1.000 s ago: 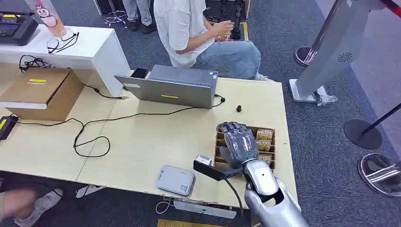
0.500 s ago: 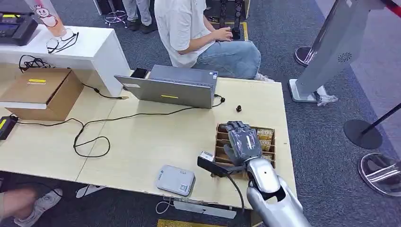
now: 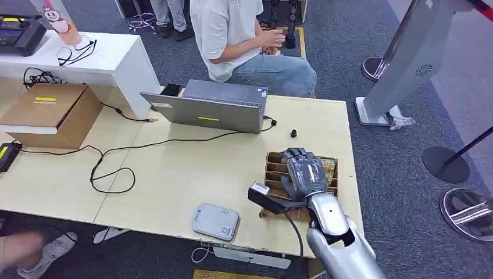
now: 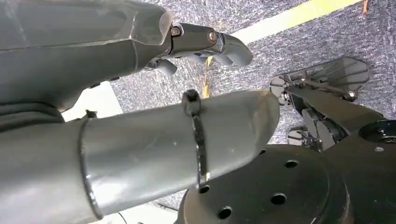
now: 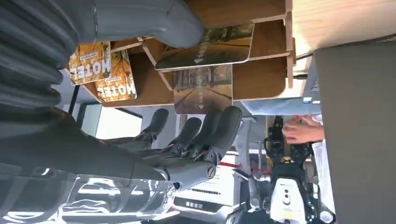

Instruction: Pass the card to the sensor for recognition and then transmit it.

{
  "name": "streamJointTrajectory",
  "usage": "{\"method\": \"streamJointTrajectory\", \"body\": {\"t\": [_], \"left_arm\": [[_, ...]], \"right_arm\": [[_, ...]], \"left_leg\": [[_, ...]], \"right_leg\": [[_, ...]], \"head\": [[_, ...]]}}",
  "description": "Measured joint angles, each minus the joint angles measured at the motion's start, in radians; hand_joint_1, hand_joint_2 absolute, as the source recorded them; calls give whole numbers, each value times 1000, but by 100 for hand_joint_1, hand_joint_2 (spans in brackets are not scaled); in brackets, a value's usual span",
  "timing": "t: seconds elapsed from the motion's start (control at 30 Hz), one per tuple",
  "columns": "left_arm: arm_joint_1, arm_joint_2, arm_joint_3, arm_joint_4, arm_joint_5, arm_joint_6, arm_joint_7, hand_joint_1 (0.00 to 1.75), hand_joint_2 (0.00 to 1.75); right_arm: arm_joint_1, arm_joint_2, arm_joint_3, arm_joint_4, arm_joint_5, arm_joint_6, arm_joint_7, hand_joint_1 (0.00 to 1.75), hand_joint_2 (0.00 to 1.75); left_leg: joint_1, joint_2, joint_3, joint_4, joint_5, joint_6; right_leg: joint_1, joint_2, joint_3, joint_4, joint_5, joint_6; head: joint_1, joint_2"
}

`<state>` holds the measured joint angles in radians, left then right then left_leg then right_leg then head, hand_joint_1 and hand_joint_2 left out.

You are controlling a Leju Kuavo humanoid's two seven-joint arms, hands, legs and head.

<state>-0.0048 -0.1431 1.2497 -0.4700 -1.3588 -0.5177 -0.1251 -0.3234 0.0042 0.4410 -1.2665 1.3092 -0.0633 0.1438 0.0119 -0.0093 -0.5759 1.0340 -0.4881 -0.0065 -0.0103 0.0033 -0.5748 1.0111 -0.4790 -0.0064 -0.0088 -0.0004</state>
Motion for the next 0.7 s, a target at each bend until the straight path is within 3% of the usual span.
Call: {"method": "streamJointTrajectory", "body": {"t": [0.5, 0.7], "left_arm": [[-6, 10, 0, 18, -21, 30, -3, 0, 0], [-12, 15, 0, 32, -24, 35, -5, 0, 0]], "right_arm": [[45, -8, -49, -17, 21, 0, 10, 79, 175], [67, -12, -50, -40, 22, -3, 10, 91, 175]], "left_leg": [[0, 0, 0, 0, 0, 0], [0, 0, 0, 0, 0, 0]], "right_leg": [[0, 0, 0, 0, 0, 0], [0, 0, 0, 0, 0, 0]], "head": [[0, 0], [0, 0]]}}
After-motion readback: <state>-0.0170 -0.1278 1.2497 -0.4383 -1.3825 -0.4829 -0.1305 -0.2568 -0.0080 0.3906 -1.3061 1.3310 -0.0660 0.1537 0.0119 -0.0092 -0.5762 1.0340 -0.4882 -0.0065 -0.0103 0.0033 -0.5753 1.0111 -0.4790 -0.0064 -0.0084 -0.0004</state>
